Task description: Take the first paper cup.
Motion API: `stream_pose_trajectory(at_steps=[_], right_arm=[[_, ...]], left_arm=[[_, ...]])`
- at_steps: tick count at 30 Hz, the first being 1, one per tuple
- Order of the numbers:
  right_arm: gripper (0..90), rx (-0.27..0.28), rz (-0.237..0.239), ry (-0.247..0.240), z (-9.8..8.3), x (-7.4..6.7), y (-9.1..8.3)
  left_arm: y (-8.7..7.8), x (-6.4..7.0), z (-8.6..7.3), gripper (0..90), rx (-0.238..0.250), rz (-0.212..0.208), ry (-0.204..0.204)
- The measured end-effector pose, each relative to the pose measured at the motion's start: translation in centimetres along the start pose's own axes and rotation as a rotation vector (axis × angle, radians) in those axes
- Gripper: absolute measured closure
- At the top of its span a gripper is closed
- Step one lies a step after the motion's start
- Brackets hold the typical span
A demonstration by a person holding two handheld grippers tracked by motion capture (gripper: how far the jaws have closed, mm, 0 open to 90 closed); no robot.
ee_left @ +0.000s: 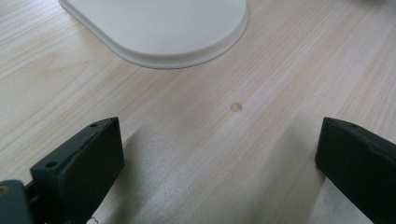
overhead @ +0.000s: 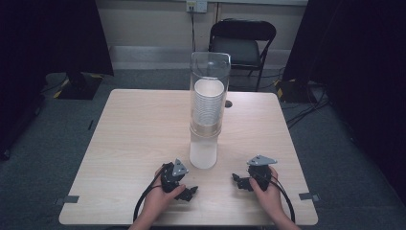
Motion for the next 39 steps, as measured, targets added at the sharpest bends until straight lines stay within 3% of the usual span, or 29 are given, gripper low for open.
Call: stream_pose_trajectory(at_steps=[2,5,6,7,8,9,10,11,13,25,35,37,39], right_arm=[[12.8,-0.003,-0.001,0.004,0.0,0.0,0.0],[12.8,0.0,0.001,0.0,0.0,0.0,0.0],[12.7,-0.001,0.001,-0.001,0.0,0.0,0.0],[12.6,-0.001,0.002,-0.002,0.0,0.0,0.0],[12.6,-0.001,0.002,-0.002,0.0,0.0,0.0],[12.6,-0.003,0.002,0.002,0.0,0.0,0.0],[12.4,-0.003,0.001,0.0,0.0,0.0,0.0],[12.3,-0.004,0.003,-0.006,0.0,0.1,0.0],[12.2,-0.004,0.005,-0.007,0.1,0.1,0.1],[12.2,-0.004,0.006,-0.008,0.1,0.1,0.1],[12.2,-0.004,0.006,-0.007,0.1,0.1,0.1],[12.1,-0.004,0.005,-0.008,0.1,0.1,0.1],[12.2,-0.004,0.005,-0.009,0.1,0.1,0.1]], left_arm=[[-0.1,0.0,0.0,1.1,-0.006,-0.003,-0.001],[0.0,0.0,0.0,2.3,0.021,-0.01,-0.019],[-0.1,-0.2,0.0,9.6,0.024,0.003,-0.016],[-0.4,-0.4,0.2,18.0,0.041,0.015,-0.056],[-0.4,-0.4,0.2,21.8,0.041,0.015,-0.056],[-0.5,-0.5,0.4,21.8,0.063,0.003,-0.09],[-0.7,-0.7,0.6,16.0,0.081,0.0,-0.107],[-1.3,-0.9,1.1,17.7,0.136,-0.008,-0.13],[-1.8,-1.1,1.6,15.8,0.156,0.0,-0.15],[-3.3,-1.8,4.9,19.2,0.232,-0.014,-0.167],[-3.1,-2.4,7.7,19.4,0.26,0.021,-0.156],[-3.0,-2.5,8.3,19.4,0.283,0.035,-0.175],[-2.9,-2.7,9.2,19.4,0.278,0.042,-0.16]])
Point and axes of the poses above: each handheld gripper's, and its own axes: y roughly forward along the jaws, z roughly out of its top, x roughly to its right, the point moved 4 cm from there along y, roughly forward along the jaws, and after that the axes turned 5 degrees about -x, right-handed, at the moved point
